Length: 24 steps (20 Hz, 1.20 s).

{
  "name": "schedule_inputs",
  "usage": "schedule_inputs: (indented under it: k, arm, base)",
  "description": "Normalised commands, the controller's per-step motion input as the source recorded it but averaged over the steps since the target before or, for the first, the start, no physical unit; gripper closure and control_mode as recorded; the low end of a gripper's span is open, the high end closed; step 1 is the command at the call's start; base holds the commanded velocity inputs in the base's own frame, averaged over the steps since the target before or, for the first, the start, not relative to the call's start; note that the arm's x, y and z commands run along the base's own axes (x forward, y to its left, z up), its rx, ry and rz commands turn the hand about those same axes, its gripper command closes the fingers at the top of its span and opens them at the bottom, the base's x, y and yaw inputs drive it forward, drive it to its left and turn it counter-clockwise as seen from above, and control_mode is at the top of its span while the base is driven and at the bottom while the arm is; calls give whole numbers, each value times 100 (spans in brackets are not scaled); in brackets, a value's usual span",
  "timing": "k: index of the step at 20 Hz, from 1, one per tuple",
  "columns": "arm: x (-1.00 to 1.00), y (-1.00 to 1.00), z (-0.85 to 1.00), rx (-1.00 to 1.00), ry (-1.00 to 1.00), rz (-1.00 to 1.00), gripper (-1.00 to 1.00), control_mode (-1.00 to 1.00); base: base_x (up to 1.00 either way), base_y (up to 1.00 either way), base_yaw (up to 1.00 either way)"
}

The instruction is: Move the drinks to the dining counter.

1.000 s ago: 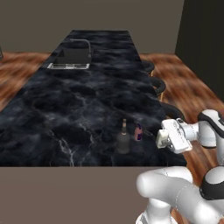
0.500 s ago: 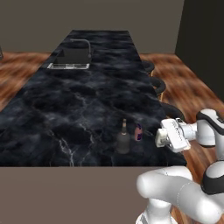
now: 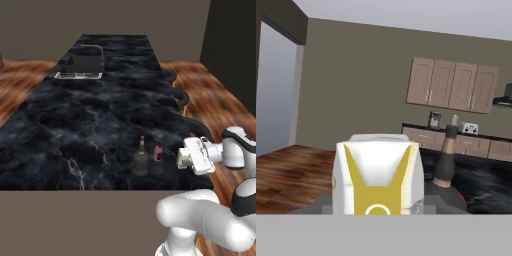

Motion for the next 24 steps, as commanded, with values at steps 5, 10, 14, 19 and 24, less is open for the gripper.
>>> schedule_inputs:
  k: [5,10,14,19,24]
  arm:
    - [2,-4,-4,0,4,-7,100,-100]
    - [2,0,0,0,3,-10,100,-100]
    - [6,0,-3,0,4,-11,100,-100]
    - [9,0,-13,0,2,-10,100,-100]
    - [14,0,-20,0,0,-8,100,-100]
  base:
    - [0,0,0]
    - [0,0,0]
    - [0,0,0]
    - [0,0,0]
    - [0,0,0]
